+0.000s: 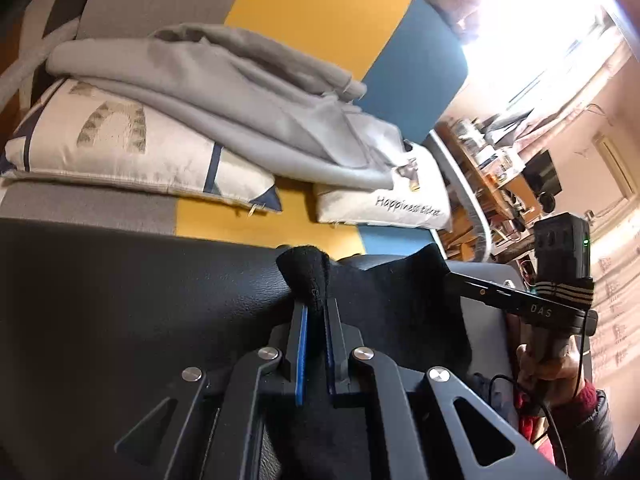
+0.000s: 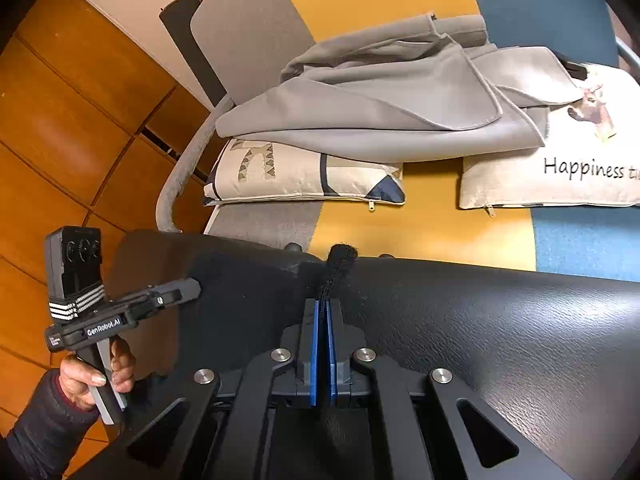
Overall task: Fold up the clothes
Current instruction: 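Grasp the folded sweater's edge with the right gripper while the left gripper grasps it too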
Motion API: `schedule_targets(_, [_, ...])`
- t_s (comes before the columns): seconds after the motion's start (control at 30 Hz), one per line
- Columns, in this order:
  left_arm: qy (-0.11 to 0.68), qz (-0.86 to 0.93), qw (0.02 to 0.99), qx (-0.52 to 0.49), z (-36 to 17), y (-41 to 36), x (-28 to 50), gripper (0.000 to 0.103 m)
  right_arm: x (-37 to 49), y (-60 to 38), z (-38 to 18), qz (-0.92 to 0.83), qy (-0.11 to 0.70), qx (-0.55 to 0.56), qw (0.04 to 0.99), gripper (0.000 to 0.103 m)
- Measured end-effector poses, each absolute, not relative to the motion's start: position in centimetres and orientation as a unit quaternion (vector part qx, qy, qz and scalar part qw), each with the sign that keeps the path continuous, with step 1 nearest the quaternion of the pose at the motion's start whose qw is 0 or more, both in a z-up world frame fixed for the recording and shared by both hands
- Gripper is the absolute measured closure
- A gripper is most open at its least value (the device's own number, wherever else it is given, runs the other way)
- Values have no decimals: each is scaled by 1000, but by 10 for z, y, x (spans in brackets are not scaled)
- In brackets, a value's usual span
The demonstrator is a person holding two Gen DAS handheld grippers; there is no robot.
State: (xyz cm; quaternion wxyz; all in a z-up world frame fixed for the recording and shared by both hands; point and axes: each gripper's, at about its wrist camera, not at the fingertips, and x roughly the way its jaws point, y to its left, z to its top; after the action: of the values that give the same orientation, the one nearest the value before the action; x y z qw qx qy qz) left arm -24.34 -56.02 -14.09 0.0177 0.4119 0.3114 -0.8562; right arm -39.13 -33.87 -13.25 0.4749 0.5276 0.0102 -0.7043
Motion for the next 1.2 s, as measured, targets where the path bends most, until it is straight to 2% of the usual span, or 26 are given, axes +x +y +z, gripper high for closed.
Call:
schedule_targets(0.3, [284,-899,-47,330,-78,-512,-165,97,-338,-288,-86,-713,-34,480,510,99])
schedule_targets(0.5, [249,-904,-47,343,-73,-480,-125,96,-282,-247,-70,-713,-46,462,526,99])
schedule_targets(0.57, [228,-895,-12,382,-86,-484,-134,80,-270,-237,-75,-713,-47,468,521,99])
schedule_targets(0.67, [217,-874,18,434,-108,-496,-151,73,-268,-226,-90,-715,-55,485,501,99])
schedule_targets(0.73, [216,-865,7,452,-117,-506,-169,58,-272,-221,-105,-714,-61,501,485,98])
schedule_targets(0.77, [217,-861,-2,460,-121,-509,-178,55,-274,-219,-112,-713,-63,507,480,98])
schedule_targets(0.83, [209,-857,-31,470,-125,-510,-199,42,-277,-216,-127,-709,-66,520,471,98])
schedule_targets(0.93, [155,-858,-74,485,-126,-502,-238,29,-278,-211,-147,-701,-70,531,471,97])
schedule_targets(1.2, [61,-837,-176,514,-150,-473,-307,28,-282,-210,-174,-687,-77,536,485,97])
